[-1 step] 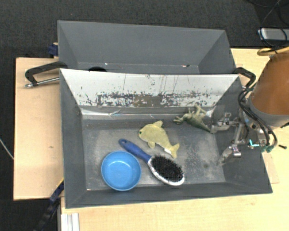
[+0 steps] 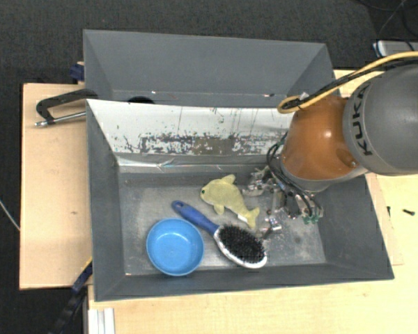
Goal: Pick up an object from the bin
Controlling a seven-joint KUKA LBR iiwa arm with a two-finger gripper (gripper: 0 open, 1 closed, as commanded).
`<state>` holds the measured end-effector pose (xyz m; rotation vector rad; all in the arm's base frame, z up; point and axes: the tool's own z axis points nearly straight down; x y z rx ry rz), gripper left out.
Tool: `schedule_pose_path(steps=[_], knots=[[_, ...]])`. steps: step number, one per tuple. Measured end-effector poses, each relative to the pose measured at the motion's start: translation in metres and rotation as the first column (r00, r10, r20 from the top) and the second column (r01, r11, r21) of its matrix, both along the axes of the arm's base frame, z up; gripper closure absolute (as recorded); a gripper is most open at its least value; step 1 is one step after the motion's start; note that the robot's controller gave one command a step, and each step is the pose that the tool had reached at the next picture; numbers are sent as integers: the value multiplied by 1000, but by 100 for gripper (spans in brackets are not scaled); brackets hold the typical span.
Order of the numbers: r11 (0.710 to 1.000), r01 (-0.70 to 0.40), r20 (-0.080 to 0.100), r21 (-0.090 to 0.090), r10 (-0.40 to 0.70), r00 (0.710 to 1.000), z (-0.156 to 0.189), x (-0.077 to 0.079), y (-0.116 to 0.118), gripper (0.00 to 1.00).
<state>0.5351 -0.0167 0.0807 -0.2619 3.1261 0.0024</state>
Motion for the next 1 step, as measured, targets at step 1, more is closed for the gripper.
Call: schedule_pose_path(steps=[1], knots=[[1000, -1, -2, -1, 1, 1000, -1, -1, 0, 100]])
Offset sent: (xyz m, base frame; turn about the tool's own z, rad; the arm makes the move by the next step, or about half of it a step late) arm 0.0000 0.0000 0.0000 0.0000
